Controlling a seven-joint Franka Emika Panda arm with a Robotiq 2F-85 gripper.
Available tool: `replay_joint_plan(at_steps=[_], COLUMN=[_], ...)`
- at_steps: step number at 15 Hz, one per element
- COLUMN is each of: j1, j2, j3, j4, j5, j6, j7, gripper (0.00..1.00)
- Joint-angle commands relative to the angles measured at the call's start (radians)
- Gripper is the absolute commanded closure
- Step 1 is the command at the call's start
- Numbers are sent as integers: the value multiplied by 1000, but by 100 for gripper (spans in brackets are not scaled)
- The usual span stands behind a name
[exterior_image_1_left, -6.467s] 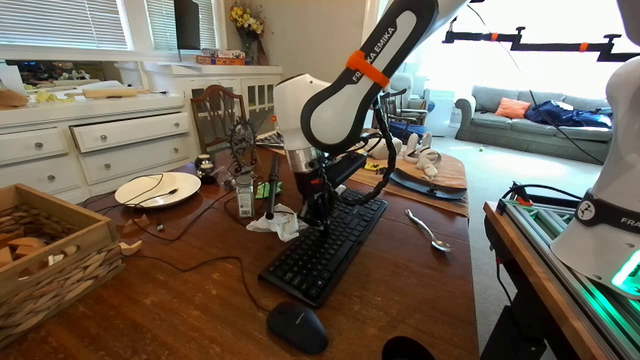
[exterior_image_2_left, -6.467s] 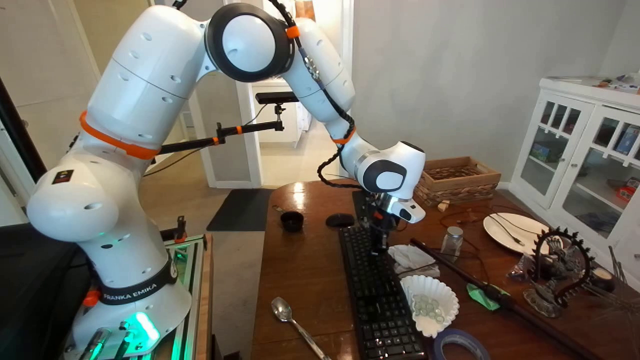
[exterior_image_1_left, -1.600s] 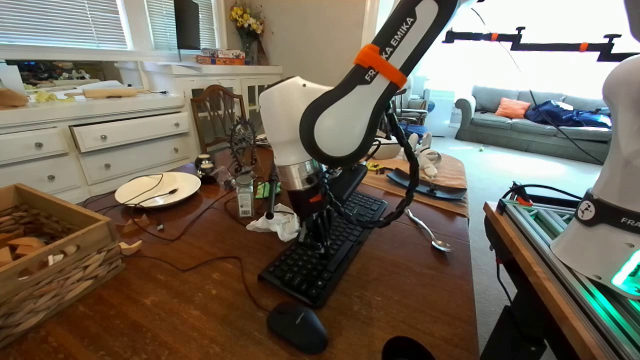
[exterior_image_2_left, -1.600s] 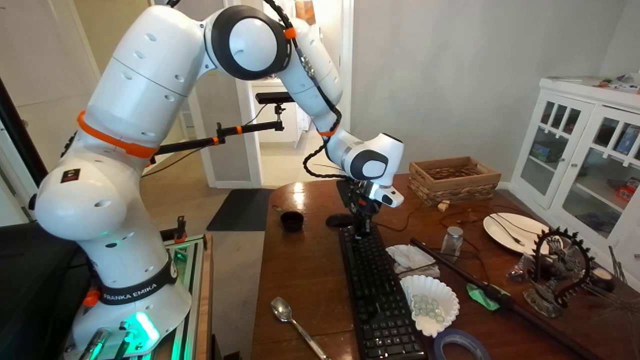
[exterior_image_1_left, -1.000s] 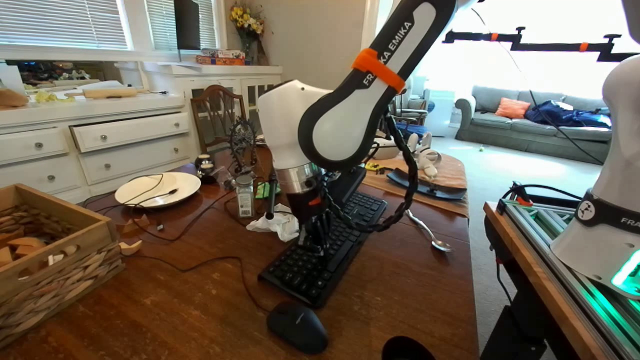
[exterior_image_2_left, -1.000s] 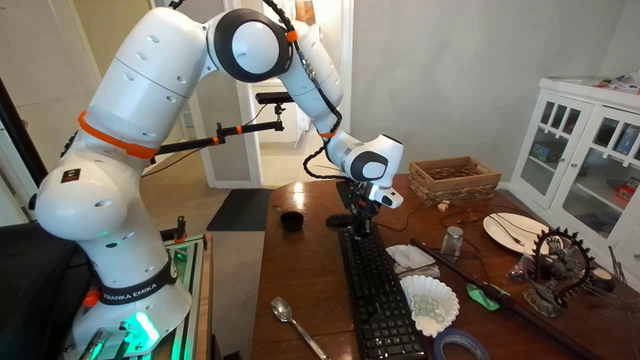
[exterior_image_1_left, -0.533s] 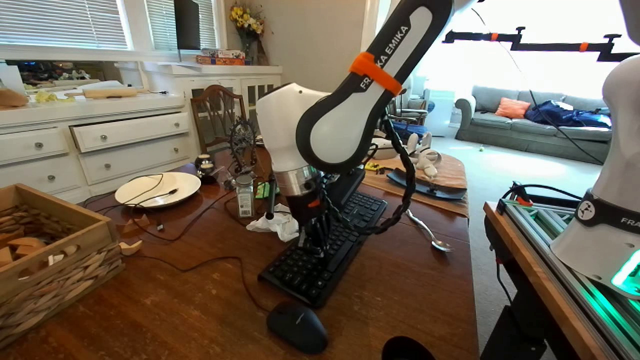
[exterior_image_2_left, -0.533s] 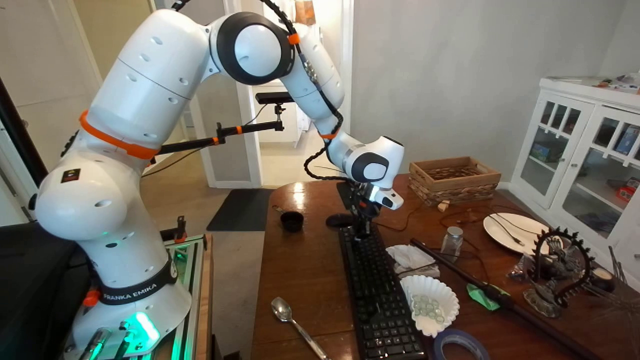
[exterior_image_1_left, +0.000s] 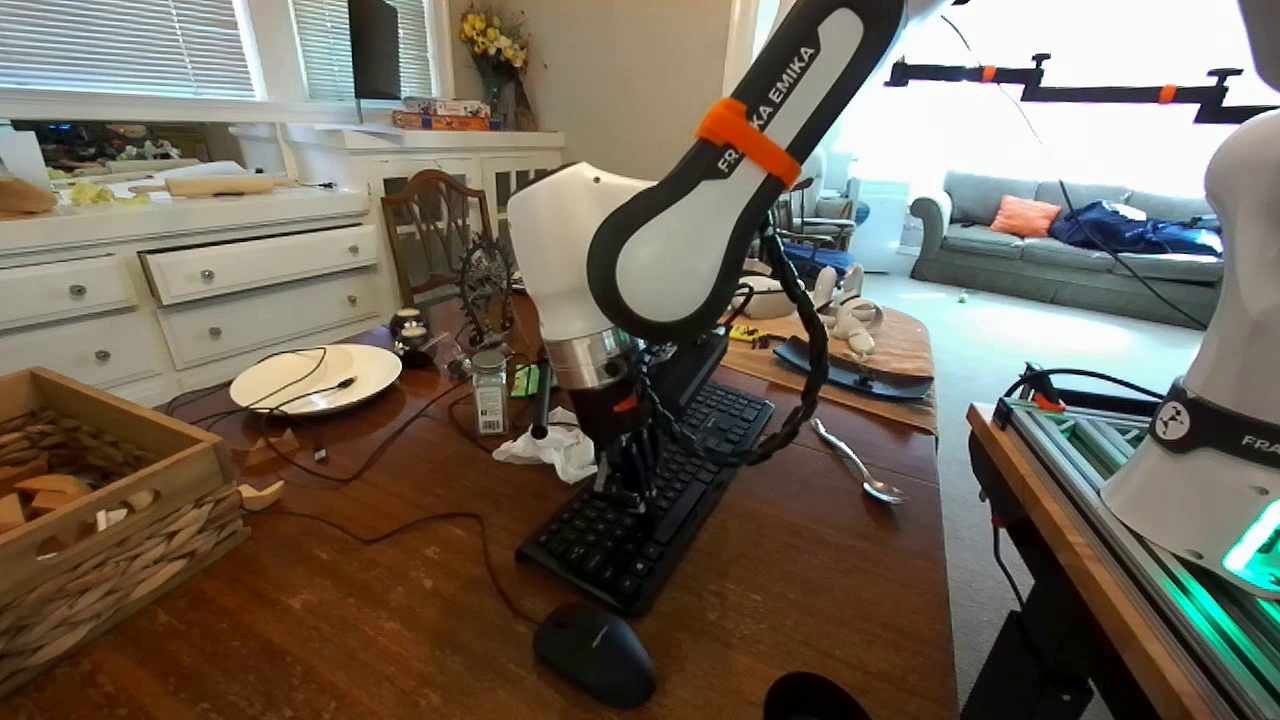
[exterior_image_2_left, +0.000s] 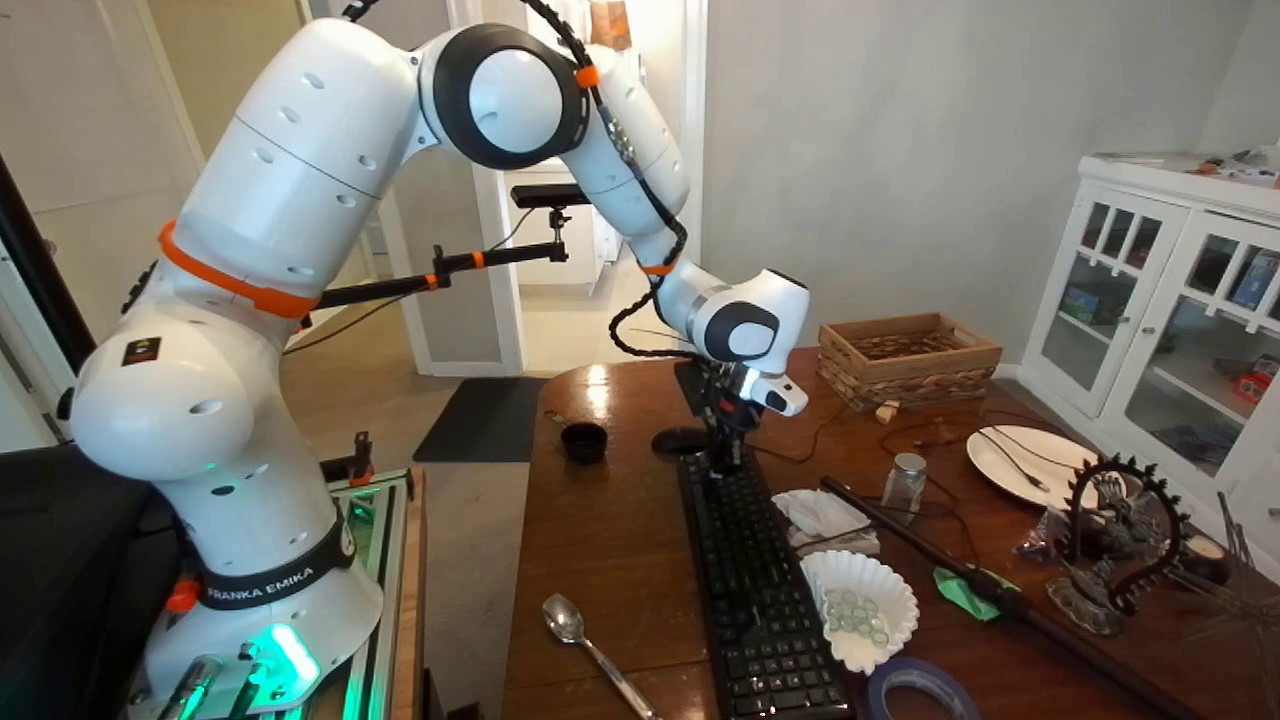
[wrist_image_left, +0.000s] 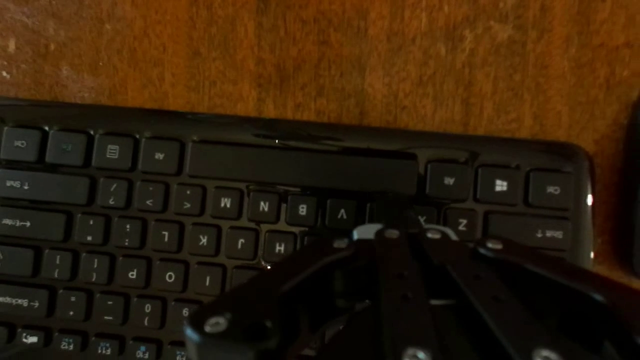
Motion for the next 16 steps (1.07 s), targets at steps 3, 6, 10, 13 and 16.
replay_joint_plan(at_steps=[3,6,10,13,16], j1=[-2,-19,-47,-71,-89], j2=[-67,-88,-108,-119,-130], j3=[0,-12,-27,-35,-46], j4=[-49,-72,-113,-143,-159], j5=[14,21,30,42,49], j6=[-9,-9,-6,12,29], j7=[10,18,21,21,17], gripper=[100,100,100,100,100])
